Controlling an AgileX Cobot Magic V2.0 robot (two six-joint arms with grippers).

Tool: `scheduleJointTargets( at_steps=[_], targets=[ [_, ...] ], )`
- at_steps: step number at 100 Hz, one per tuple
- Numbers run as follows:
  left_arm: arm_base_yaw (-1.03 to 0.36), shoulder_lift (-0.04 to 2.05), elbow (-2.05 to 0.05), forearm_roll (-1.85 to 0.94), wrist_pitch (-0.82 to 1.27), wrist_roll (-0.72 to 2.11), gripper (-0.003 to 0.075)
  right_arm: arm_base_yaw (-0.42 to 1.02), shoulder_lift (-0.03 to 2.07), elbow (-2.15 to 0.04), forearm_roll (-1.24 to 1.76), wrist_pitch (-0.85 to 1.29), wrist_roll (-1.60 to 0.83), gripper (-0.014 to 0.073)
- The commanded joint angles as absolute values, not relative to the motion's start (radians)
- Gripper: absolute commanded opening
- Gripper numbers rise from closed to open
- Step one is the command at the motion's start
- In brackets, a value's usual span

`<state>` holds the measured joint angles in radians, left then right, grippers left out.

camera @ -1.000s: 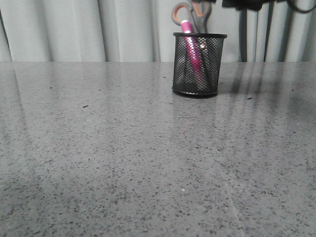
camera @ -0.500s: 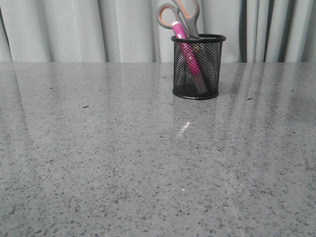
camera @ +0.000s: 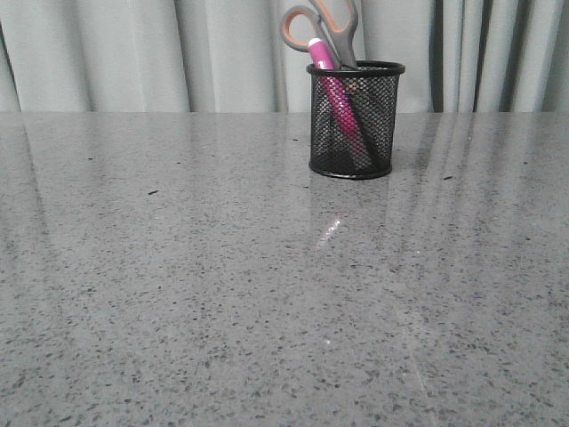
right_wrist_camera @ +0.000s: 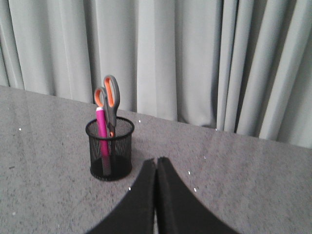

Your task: Put pen and scissors into bin

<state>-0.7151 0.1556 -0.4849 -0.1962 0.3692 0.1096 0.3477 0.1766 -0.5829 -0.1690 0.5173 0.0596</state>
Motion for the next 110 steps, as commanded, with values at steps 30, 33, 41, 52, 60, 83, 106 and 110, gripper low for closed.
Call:
scheduleJointTargets(
  at_steps=[30, 33, 41, 52, 60, 83, 106, 110],
  targets=[
    [-0.714, 0.17, -0.51, -0.205, 0.26, 0.099, -0.002, 0.344, 0.146, -0.603, -0.187, 0.5, 0.058, -0.0067],
    [-0.714, 0.17, -0.51, -0.205, 0.26, 0.099, -0.002, 0.344, 0.146, -0.603, -0.187, 0.5, 0.058, -0.0067],
    [-0.714, 0.17, -0.51, -0.205, 0.26, 0.099, -0.002, 0.344, 0.146, -0.603, -0.187, 0.5, 0.058, -0.0067],
    [-0.714, 0.17, -0.51, -0.205, 0.26, 0.099, -0.002, 0.344, 0.146, -0.603, -0.187, 0.5, 0.058, -0.0067],
    [-0.714, 0.17, -0.51, -0.205, 0.26, 0.099, -0.002, 0.344, 0.146, -0.603, -0.187, 0.5, 0.058, -0.0067],
    [-0.714, 0.17, -0.503, -0.199, 0.261, 0.099, -0.002, 0.344, 0.146, -0.603, -0.187, 0.5, 0.058, -0.0067],
    [-0.688, 0.168, -0.383, -0.035, 0.215, 0.105, -0.002, 0.344, 0.146, -0.603, -0.187, 0.5, 0.058, -0.0067],
    [-0.664, 0.168, -0.336, 0.011, 0.167, 0.105, -0.002, 0.344, 0.146, -0.603, -0.187, 0.5, 0.058, -0.0067]
  ],
)
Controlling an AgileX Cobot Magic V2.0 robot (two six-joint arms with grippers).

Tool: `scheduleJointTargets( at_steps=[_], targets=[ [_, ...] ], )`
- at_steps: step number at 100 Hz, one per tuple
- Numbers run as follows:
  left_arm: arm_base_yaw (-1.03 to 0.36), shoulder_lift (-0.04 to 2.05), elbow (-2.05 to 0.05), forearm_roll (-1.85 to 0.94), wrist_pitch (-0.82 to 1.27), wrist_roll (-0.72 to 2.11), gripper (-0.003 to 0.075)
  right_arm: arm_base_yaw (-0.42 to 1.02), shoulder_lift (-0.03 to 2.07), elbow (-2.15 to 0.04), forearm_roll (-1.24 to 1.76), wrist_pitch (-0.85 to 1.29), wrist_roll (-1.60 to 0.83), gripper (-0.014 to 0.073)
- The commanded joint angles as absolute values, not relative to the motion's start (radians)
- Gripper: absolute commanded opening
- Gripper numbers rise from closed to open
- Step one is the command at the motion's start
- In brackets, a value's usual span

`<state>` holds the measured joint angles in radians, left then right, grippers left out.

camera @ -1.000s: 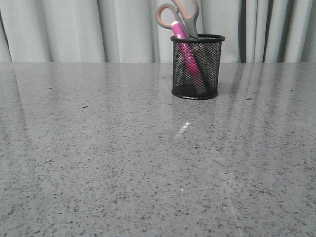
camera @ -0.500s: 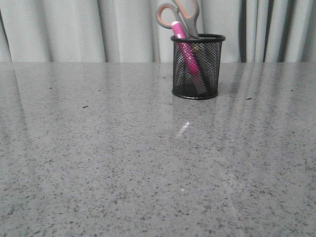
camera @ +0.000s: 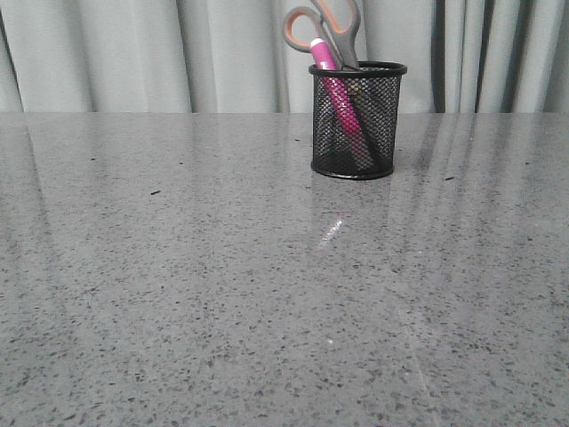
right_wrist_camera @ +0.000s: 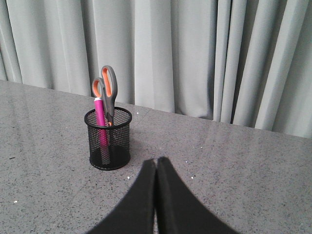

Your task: Put pen and scissors into bin

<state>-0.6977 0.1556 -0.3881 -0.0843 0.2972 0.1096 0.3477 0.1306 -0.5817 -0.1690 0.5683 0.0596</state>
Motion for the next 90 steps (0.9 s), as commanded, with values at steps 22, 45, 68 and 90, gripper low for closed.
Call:
scheduleJointTargets(
  at_steps=[22, 45, 68, 90],
  targets=[
    [-0.47, 0.154, -0.047, 0.0, -0.149, 0.036, -0.002, 0.344, 0.146, -0.603, -0.187, 0.5, 0.058, -0.0067],
    [-0.387, 0.04, 0.013, -0.038, 0.069, 0.012, -0.002, 0.344, 0.146, -0.603, -0.187, 0.5, 0.058, -0.0067],
    [-0.296, -0.035, 0.026, -0.116, 0.289, 0.012, -0.002, 0.344, 0.146, -0.603, -0.187, 0.5, 0.058, -0.0067],
    [-0.251, -0.035, 0.026, -0.171, 0.306, 0.012, -0.002, 0.344, 0.146, -0.603, -0.187, 0.5, 0.058, -0.0067]
  ],
)
